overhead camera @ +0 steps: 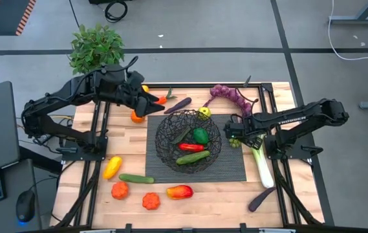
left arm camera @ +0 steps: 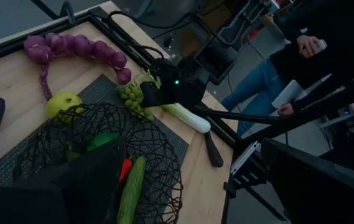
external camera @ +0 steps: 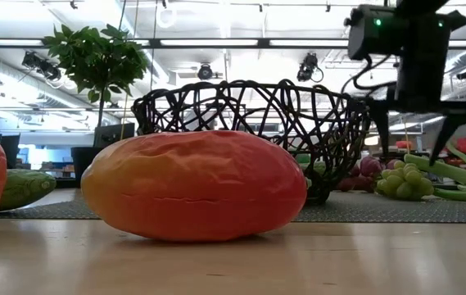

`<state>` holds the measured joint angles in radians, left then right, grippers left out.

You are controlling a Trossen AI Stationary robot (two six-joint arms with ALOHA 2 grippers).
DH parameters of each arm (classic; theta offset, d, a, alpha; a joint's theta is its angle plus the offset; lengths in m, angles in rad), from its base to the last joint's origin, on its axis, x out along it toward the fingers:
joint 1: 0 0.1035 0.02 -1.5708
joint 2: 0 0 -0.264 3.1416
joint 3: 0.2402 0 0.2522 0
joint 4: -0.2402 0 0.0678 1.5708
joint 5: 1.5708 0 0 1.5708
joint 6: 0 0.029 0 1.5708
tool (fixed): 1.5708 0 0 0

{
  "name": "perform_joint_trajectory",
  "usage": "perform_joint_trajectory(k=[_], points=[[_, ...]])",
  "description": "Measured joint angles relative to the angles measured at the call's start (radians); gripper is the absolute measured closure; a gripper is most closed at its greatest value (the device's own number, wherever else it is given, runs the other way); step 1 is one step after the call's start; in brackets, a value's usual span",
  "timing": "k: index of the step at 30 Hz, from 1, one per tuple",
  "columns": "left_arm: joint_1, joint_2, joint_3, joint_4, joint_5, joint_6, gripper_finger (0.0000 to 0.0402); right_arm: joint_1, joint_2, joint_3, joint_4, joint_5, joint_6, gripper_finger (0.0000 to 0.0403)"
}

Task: Build produce basket
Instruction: Put the grapes into the black basket

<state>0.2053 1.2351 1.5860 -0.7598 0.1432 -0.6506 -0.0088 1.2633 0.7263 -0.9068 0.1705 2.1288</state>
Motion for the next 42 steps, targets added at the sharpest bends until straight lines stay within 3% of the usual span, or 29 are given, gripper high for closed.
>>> perform_joint_trajectory(k=[4, 11, 25, 29, 42], points=[[-0.015, 0.0, 0.0, -0.024, 0.0, 0.002, 0.0019, -0.019, 0.0, -0.046, 0.036, -0.003, 0.019, 0.0126], [-0.039, 0.0, 0.0, -0.111, 0.002, 0.005, 0.0019, -0.036, 0.0, -0.103, 0.139, 0.08, 0.018, 0.0126], [-0.041, 0.0, 0.0, -0.113, 0.0, -0.078, 0.0019, -0.038, -0.002, -0.221, 0.328, 0.128, -0.046, 0.0138], [-0.041, 0.0, 0.0, -0.113, 0.0, -0.079, 0.0019, -0.035, -0.001, -0.223, 0.364, 0.136, -0.107, 0.0169], [-0.04, 0.0, 0.0, -0.113, 0.001, -0.129, 0.0019, 0.005, -0.047, -0.224, 0.466, 0.14, -0.26, 0.0319]])
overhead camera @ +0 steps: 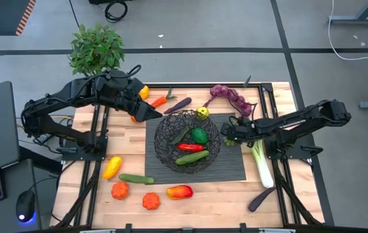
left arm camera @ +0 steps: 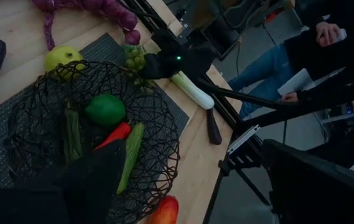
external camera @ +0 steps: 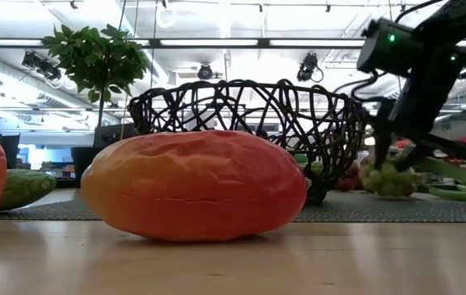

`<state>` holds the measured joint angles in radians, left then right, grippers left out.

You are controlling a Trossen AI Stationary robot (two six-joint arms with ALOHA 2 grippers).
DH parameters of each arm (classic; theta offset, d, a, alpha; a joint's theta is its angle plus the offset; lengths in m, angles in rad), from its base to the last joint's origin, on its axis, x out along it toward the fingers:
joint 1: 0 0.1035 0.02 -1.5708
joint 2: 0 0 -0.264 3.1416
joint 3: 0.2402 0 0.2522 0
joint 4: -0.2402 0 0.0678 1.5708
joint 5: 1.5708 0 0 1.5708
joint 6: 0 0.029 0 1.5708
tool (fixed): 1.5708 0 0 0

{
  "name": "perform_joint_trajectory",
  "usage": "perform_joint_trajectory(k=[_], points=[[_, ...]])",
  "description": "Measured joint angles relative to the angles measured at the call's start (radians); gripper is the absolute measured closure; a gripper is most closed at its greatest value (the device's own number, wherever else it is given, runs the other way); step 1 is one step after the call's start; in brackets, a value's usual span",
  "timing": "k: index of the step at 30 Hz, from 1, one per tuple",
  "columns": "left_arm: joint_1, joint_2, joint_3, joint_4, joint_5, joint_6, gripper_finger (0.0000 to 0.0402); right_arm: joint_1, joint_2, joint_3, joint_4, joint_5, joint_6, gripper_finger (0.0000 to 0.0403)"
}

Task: Build produce basket
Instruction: Put the grapes into the black basket

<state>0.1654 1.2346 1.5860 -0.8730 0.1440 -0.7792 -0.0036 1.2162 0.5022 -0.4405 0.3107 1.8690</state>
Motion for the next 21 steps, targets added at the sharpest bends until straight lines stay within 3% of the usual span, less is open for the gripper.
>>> perform_joint_trajectory(k=[5, 12, 17, 21], points=[[0.001, 0.0, 0.0, 0.0, 0.0, -0.003, 0.0019, 0.004, -0.11, 0.001, 0.048, 0.006, -0.085, 0.0339], [0.001, 0.0, 0.0, 0.001, 0.0, 0.005, 0.0019, -0.002, -0.267, 0.083, -0.061, 0.039, -0.221, 0.034], [0.001, 0.0, 0.0, 0.004, 0.0, 0.006, 0.0019, -0.007, -0.319, 0.169, -0.045, 0.069, -0.439, 0.0341], [0.001, 0.0, 0.0, 0.008, 0.0, 0.029, 0.0019, -0.007, -0.312, 0.223, 0.116, 0.023, -0.646, 0.0341]])
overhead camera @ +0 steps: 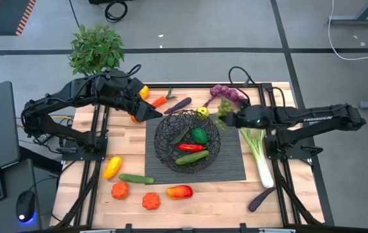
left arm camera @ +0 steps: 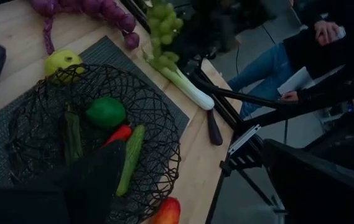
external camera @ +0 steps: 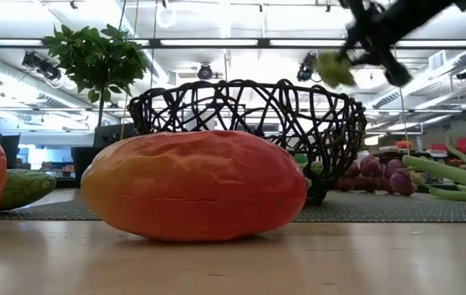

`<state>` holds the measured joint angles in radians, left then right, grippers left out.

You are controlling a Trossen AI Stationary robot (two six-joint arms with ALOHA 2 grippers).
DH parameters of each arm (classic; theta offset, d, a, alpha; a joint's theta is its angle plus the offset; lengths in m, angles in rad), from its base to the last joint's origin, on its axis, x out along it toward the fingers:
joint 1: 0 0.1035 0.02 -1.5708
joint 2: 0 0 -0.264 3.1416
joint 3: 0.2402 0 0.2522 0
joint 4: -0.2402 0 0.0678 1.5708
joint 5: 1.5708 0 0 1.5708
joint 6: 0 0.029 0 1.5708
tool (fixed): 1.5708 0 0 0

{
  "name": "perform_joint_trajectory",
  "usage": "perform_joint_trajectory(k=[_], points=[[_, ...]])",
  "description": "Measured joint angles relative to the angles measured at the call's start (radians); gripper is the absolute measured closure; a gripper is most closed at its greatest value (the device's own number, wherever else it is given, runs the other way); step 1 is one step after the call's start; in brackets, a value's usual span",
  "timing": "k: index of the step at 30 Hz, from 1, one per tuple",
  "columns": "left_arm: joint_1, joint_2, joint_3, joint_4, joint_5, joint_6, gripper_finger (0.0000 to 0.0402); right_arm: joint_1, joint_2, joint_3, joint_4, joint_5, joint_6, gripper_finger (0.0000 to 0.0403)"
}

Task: Build produce basket
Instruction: Put the grapes into the black basket

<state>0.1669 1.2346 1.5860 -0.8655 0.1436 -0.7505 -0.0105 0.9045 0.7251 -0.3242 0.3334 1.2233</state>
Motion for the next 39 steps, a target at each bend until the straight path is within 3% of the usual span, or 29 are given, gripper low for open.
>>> perform_joint_trajectory(k=[5, 12, 19, 29, 39], points=[[0.0, 0.008, 0.0, 0.016, 0.005, 0.01, 0.0019, 0.0, 0.059, 0.007, 0.17, -0.135, -0.031, 0.034], [-0.011, 0.007, 0.001, 0.013, 0.078, 0.074, 0.0019, 0.037, 0.179, 0.007, 0.192, -0.255, 0.11, 0.0334], [-0.045, 0.007, 0.001, -0.008, 0.101, 0.09, 0.0019, 0.114, 0.254, 0.007, 0.198, -0.232, 0.227, 0.0271], [-0.06, 0.007, 0.001, -0.112, 0.102, 0.085, 0.0019, 0.21, 0.279, 0.007, 0.202, -0.057, 0.345, 0.0156], [-0.06, 0.007, 0.001, -0.151, 0.102, 0.151, 0.0019, 0.213, 0.279, 0.007, 0.219, -0.044, 0.34, 0.0117]])
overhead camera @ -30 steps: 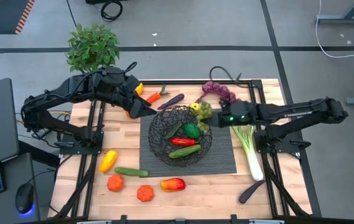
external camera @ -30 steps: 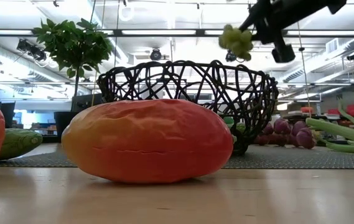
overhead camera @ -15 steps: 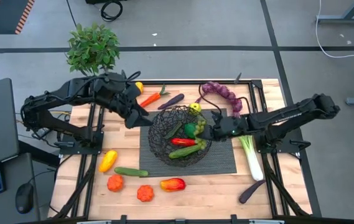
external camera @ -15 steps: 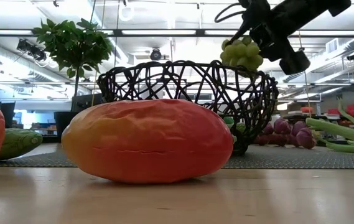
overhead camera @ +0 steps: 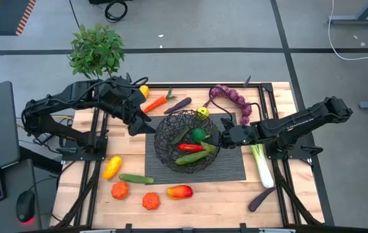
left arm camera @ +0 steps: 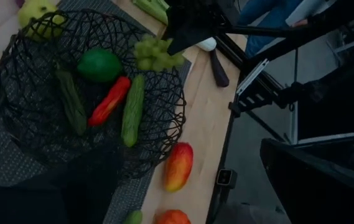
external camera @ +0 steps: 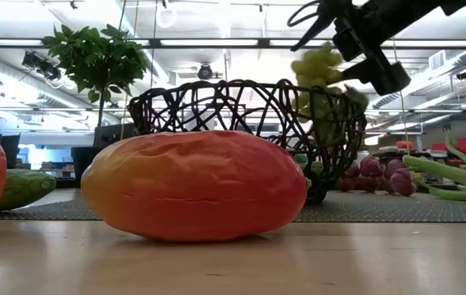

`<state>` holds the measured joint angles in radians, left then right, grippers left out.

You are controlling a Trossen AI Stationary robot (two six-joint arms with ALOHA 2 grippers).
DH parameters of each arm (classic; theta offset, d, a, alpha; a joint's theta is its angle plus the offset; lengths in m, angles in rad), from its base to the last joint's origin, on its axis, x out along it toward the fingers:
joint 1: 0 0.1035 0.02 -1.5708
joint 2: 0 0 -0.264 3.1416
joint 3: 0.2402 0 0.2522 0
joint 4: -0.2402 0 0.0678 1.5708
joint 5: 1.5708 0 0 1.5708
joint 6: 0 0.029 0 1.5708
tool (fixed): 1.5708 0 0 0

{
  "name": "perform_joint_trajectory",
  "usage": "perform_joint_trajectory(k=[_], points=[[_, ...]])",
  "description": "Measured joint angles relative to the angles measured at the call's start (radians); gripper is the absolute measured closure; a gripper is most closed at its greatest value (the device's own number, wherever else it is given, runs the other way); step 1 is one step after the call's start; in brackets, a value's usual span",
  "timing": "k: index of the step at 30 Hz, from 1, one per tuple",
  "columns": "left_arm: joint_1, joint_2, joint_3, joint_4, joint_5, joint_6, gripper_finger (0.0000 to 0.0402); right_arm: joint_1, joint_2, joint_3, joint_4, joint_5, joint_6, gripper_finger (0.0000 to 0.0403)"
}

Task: Build produce basket
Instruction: Put the grapes into the black basket, then put the green apple into the black basket

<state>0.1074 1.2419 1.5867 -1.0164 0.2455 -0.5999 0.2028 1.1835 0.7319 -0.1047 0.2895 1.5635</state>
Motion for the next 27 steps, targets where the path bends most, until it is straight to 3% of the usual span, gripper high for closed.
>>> perform_joint_trajectory(k=[8, 14, 19, 23, 27], points=[[0.0, 0.0, 0.0, -0.001, 0.0, 0.018, 0.0019, -0.017, 0.001, 0.0, 0.038, 0.068, -0.039, 0.0117], [0.003, 0.0, 0.0, 0.0, 0.0, 0.021, 0.0019, -0.081, 0.009, 0.0, 0.09, -0.071, -0.144, 0.0117], [0.023, 0.0, 0.0, -0.004, 0.0, 0.022, 0.0019, -0.112, -0.008, 0.0, 0.089, 0.025, -0.239, 0.012], [0.032, 0.0, 0.0, -0.024, 0.0, 0.077, 0.0019, -0.189, -0.012, 0.0, 0.087, 0.048, -0.283, 0.0122], [0.043, 0.003, -0.001, -0.032, 0.001, 0.088, 0.0005, -0.299, -0.009, 0.0, 0.088, 0.005, -0.316, 0.0123]])
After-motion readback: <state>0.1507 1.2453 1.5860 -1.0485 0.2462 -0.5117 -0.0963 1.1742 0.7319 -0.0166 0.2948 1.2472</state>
